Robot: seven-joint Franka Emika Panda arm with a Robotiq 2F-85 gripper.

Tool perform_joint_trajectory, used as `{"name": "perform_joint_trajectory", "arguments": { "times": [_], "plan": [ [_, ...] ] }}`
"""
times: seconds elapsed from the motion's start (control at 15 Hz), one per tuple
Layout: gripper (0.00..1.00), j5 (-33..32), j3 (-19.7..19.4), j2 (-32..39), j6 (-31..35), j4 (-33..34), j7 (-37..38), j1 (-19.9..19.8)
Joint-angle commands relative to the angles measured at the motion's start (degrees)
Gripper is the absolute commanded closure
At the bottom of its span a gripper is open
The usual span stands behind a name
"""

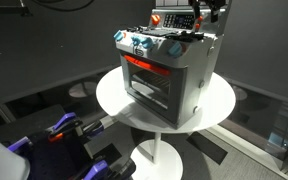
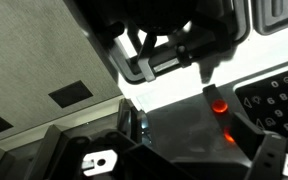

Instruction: Press the top orange button on the microwave oven of the stove

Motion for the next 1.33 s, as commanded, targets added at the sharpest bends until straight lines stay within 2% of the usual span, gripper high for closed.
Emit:
{"name": "perform_joint_trajectory", "arguments": {
  "times": [0.0, 0.87, 1.27],
  "plan": [
    [0.0, -1.2, -1.1, 1.9, -1.2, 3.0, 1.9, 1.2],
    [0.0, -1.7, -2.1, 3.6, -1.7, 5.2, 2.0, 1.8],
    [0.0, -0.1, -1.7, 0.4, -10.6, 3.7, 0.2, 1.3]
  ]
}}
